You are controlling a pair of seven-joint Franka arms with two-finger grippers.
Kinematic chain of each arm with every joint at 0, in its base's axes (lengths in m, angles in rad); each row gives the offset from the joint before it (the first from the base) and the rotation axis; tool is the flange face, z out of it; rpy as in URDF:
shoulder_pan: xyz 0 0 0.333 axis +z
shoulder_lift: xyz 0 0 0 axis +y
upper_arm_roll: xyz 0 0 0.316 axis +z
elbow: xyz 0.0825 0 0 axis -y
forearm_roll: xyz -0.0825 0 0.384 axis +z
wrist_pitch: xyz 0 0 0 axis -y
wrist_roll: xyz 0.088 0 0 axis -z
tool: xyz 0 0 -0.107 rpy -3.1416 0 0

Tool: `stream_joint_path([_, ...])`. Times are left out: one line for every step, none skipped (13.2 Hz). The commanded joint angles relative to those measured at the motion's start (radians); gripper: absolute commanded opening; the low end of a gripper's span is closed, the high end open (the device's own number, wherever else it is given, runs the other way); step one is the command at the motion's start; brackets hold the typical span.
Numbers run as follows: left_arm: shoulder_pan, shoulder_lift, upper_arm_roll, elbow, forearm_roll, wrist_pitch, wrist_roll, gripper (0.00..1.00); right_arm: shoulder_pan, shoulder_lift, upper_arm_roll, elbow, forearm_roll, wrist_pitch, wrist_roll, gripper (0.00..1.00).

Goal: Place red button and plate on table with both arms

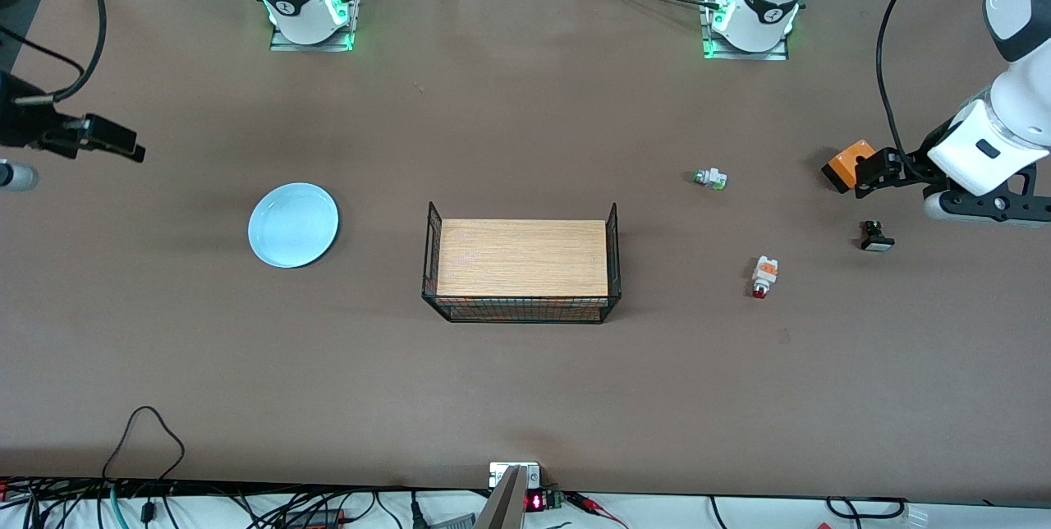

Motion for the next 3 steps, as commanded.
stream_joint_path([0.004, 0.009, -0.003, 0.027, 0.018, -0.016, 0.016, 1.00, 0.004, -0.055, 0.008, -0.055, -0.017, 0.001, 0.002, 1.00])
stream_joint_path([0.004, 0.009, -0.003, 0.027, 0.018, -0.016, 0.016, 1.00, 0.006, -0.055, 0.008, -0.054, -0.018, 0.003, 0.002, 1.00])
stream_joint_path([0.004, 0.009, -0.003, 0.027, 0.018, -0.016, 0.016, 1.00, 0.007, -0.055, 0.010, -0.054, -0.018, 0.001, 0.002, 1.00])
